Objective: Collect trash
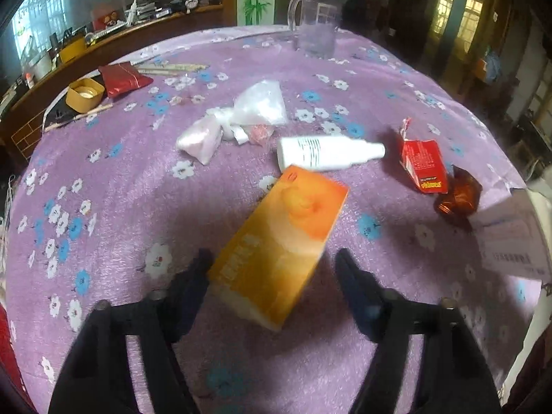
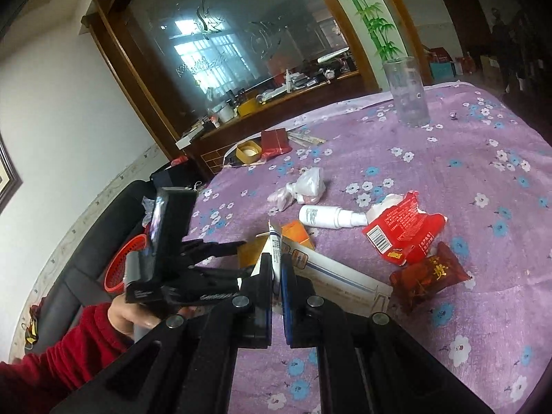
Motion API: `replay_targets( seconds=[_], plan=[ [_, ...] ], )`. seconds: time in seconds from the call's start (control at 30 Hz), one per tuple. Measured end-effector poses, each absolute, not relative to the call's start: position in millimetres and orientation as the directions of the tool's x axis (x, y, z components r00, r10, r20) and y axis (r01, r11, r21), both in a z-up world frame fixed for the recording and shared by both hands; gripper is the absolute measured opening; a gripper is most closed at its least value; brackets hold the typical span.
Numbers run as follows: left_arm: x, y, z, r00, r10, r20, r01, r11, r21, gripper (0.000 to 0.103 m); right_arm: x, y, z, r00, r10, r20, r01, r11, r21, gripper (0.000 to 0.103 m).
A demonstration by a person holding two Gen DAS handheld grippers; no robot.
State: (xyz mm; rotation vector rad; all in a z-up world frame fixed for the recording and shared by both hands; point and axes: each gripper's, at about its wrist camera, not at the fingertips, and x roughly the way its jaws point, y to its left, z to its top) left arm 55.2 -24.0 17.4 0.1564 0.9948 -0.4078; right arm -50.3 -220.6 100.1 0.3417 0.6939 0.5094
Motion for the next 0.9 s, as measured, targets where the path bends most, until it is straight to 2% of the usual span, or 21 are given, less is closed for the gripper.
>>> replay_targets(
  seconds=[0.27,0.43,0.73,0.9],
  plan=[
    [39.7,-18.0,20.6,0.525,-0.253,-0.813,0.350,0.935,-0.065,0.050,-57.2,-217.0,95.5,0.660,0.533,-0.530,-0.308,0.835,0.457,0.005],
    [13.1,-1.1,31.1,0.566,-0.262,-0.781,0.312,0.946,-0.091,0.049,-60.7,-208.2,94.5,0.657,0.533,-0.533,-0.312,0.836,0.451,0.005],
    [-43.0,32.3,57.2,0.687,-0.197,-0.700,0.242,0.970,-0.035,0.049,-65.3,-185.8,95.6,0.643,0.545,-0.538,-0.334,0.832,0.443,0.005],
    [-58.7,53.3,56.0,0.682,-0.196,-0.705,0.220,0.974,-0.057,0.049,-69.5,-169.2,98.2,0.635,0.550,-0.543,-0.354,0.832,0.428,0.005]
  ],
)
